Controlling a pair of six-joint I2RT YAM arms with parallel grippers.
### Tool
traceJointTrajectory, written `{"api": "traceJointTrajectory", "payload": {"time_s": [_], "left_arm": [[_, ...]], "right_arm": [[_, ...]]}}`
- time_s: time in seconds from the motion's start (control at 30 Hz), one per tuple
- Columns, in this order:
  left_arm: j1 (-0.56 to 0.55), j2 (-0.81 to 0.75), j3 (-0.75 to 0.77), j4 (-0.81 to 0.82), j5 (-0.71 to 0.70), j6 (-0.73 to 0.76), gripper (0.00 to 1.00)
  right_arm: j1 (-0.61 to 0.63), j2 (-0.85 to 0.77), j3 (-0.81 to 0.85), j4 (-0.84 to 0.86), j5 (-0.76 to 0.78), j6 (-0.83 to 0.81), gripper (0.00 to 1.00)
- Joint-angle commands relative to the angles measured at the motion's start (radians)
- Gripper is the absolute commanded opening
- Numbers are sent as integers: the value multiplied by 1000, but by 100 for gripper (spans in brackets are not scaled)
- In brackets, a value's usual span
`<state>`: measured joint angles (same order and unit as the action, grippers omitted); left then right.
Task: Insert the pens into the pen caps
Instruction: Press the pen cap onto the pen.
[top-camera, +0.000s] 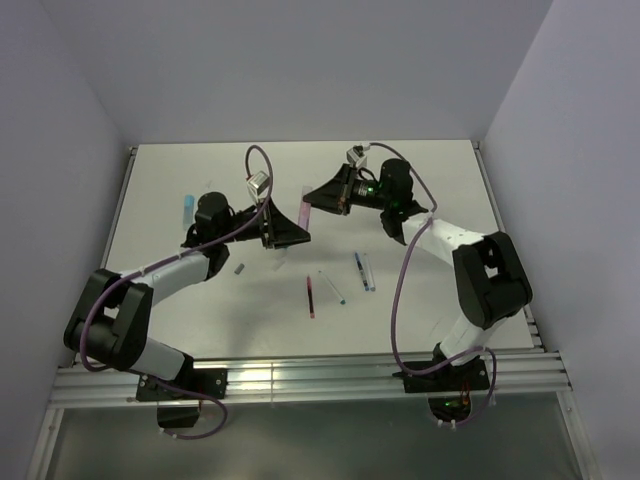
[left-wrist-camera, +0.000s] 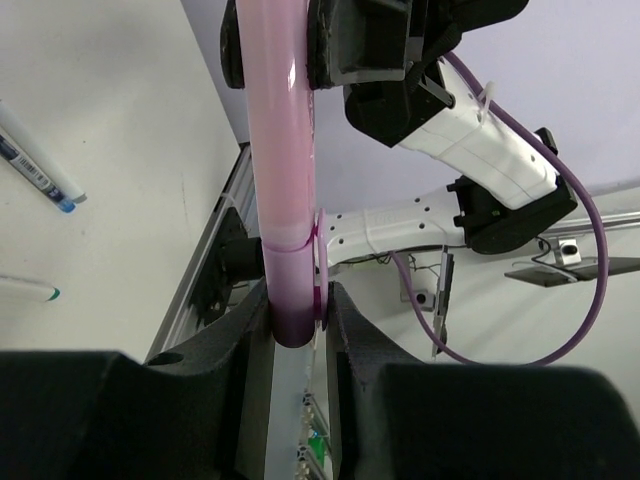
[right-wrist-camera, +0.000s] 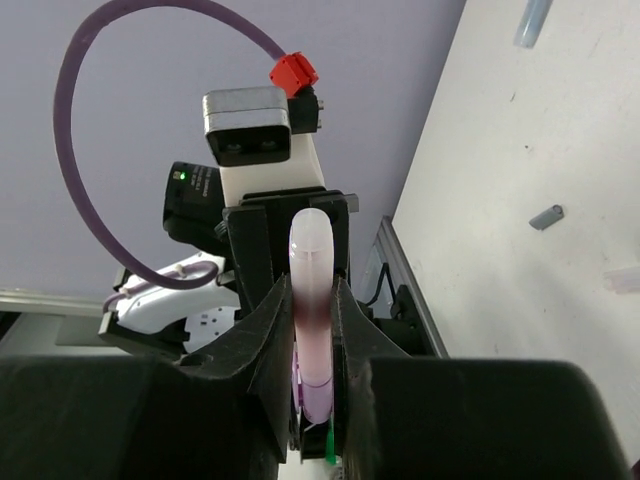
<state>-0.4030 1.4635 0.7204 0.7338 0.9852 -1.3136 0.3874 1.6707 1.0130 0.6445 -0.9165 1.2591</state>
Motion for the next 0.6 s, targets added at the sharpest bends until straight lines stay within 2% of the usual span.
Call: {"api": "traceJointTrajectory", "payload": {"time_s": [0.0, 0.43, 0.57], "left_arm": [[13, 0, 60, -4, -8, 51, 1], [23, 20, 134, -123, 12, 169, 0], [49, -8, 44, 97, -48, 19, 0]], "right_arm": [[22, -87, -31, 41, -44, -47, 0], [57, -91, -44, 37, -101, -86, 0], [59, -112, -67, 49, -74, -75, 0]]}}
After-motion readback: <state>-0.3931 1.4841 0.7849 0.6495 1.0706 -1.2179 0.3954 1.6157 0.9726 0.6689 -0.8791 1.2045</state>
